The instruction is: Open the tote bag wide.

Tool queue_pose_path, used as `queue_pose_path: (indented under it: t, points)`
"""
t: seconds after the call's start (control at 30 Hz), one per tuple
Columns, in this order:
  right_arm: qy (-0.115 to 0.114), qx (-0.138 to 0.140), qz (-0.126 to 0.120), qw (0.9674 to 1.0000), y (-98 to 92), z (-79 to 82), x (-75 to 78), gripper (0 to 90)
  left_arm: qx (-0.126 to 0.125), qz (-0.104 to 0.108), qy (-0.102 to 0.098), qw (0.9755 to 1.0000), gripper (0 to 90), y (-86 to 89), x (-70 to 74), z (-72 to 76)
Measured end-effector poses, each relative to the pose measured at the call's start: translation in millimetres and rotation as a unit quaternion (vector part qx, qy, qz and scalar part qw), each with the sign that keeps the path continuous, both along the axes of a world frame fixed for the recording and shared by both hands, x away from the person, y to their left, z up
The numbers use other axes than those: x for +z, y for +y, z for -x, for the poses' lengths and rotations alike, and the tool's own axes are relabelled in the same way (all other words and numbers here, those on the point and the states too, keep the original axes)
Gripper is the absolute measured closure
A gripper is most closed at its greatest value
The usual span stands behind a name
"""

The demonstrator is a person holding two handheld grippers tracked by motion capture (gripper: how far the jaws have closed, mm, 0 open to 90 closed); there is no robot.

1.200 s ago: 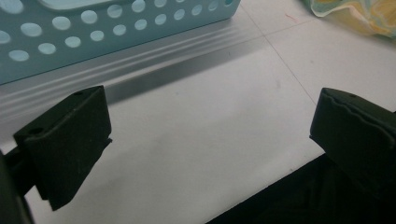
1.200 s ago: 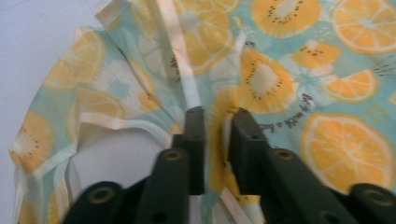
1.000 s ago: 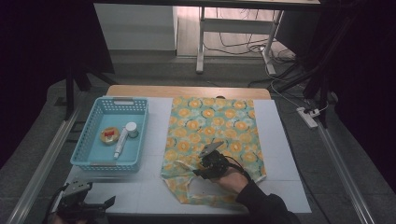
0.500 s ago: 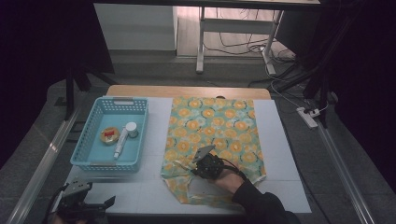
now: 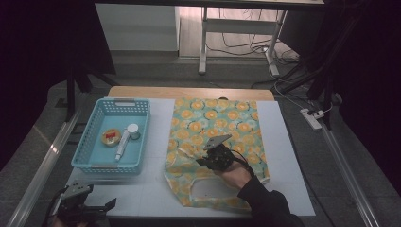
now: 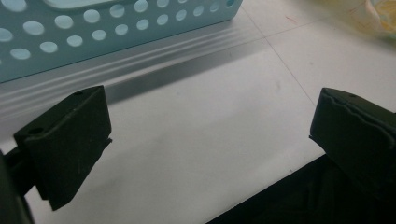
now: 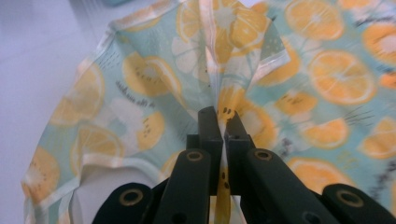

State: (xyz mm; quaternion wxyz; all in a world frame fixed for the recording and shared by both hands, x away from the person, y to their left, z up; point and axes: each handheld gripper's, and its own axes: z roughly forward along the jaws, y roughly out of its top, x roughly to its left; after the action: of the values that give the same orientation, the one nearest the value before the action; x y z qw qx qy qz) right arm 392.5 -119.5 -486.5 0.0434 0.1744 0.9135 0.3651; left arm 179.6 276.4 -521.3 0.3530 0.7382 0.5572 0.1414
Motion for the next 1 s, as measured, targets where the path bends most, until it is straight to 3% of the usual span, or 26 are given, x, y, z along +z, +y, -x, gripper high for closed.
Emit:
queue_pose_path:
  t: [0.23, 0.4, 0.63, 1.0]
  points:
    - [-0.015, -0.010, -0.015, 0.9997, -3.1, -10.1, 16.8, 90.0, 0.002, 0.004, 0.000, 1.0000, 0.0, 1.1, 0.0, 0.0]
    - [-0.032, -0.014, -0.032, 0.9989, -3.9, -18.1, 38.7, 90.0, 0.003, 0.002, -0.001, 1.0000, 0.0, 0.8, 0.1, 0.1]
    - [-0.045, -0.019, -0.053, 0.9974, -4.0, -29.8, 66.1, 90.0, 0.005, 0.005, -0.001, 1.0000, 0.0, 1.2, 0.2, 0.3]
    - [-0.054, -0.031, -0.067, 0.9958, -3.5, -48.9, 96.1, 90.0, 0.004, 0.007, -0.001, 1.0000, 0.0, 1.6, 0.2, 0.2]
